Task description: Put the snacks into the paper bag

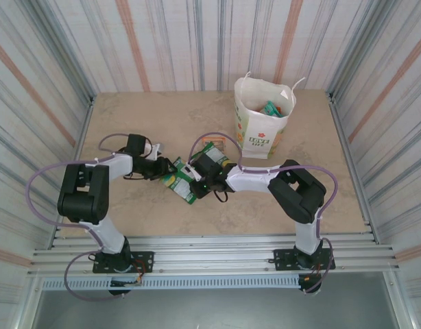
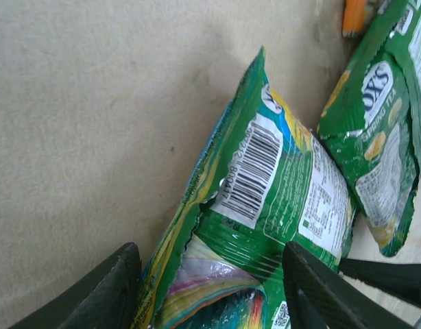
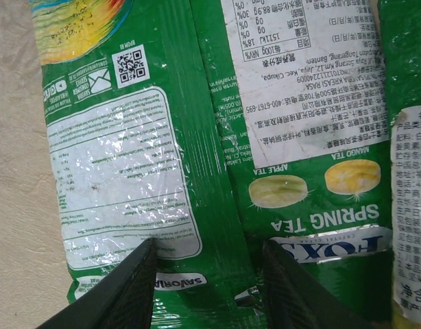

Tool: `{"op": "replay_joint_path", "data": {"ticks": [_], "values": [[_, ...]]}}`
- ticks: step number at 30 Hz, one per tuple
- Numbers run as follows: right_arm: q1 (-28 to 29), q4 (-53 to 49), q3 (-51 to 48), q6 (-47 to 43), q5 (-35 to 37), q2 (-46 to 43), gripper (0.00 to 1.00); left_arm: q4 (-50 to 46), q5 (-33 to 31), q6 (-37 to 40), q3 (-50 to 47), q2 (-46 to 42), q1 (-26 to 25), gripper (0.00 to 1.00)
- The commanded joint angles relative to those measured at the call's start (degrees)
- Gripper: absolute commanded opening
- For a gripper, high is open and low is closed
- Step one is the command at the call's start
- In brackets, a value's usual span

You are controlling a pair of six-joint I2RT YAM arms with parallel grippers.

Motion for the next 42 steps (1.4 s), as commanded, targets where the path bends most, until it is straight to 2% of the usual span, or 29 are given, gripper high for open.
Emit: {"op": "replay_joint_path", "data": {"ticks": [1,9,14,20,26,32,42], "values": [[0.43,-1.73,0.78,-1.08,0.66,2.00,0.43,-5.48,3.81,5.18,1.67,1.63,-1.79,0.55],[0.43,-0.91,0.28,-0.98,1.61,0.79,0.43,-7.21,2.42,6.90,2.82,1.34,-3.85,0.39],[0.43,0.72,-0.80,-1.47,2.81,-2.67,0.45,-6.83,0.88,7.26,2.19,-2.75,-4.31,0.16],[0.38,3.80,-3.99,-1.86,4.76,-8.64,0.51,-8.95,-1.26,8.54,1.69,-9.58,-4.93,0.03],[-0.34,7.99,-8.28,-2.19,4.05,-16.09,0.57,-11.81,-2.08,11.36,1.12,-19.27,-5.14,0.00],[-1.80,10.82,-11.89,-4.51,1.96,-23.79,0.61,-14.75,-1.20,18.30,2.13,-28.79,-5.80,0.00],[-7.51,10.19,-16.39,-11.16,-6.69,-37.49,0.65,-16.31,6.15,31.49,3.33,-36.83,-10.33,0.00]]}}
